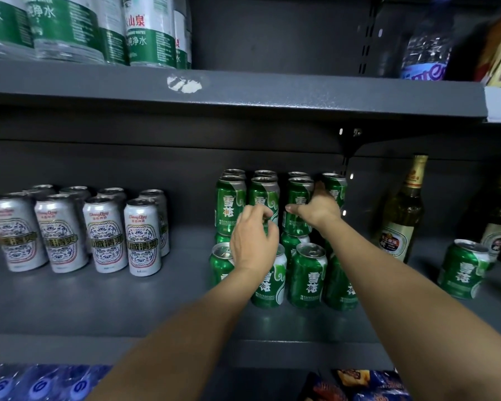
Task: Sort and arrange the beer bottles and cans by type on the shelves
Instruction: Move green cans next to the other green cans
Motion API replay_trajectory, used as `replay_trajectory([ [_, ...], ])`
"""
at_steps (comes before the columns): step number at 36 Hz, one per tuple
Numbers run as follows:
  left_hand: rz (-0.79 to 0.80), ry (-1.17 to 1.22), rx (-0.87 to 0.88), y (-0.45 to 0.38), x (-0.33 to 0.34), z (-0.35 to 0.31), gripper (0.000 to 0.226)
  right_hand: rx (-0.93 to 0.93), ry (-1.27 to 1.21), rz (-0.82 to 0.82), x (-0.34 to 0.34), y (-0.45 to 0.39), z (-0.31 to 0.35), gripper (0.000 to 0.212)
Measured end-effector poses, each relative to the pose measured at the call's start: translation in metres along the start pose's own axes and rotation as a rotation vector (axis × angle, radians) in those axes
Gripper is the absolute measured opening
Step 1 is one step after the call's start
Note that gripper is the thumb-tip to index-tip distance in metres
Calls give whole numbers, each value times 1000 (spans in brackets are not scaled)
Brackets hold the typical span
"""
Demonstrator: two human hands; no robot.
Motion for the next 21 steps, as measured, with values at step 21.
replay_trajectory([
  [21,313,-93,-9,0,30,-22,27,71,-121,54,-1,6,-11,79],
])
Point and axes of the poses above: each hand's wrist, its own y-axis away from the middle knuckle, its own x-axis out of the palm, z = x × y, the point moved 4 cm from there along -y, towards the middle knuckle, and after that the axes turned 4 degrees about -z, right-handed, at the moved point
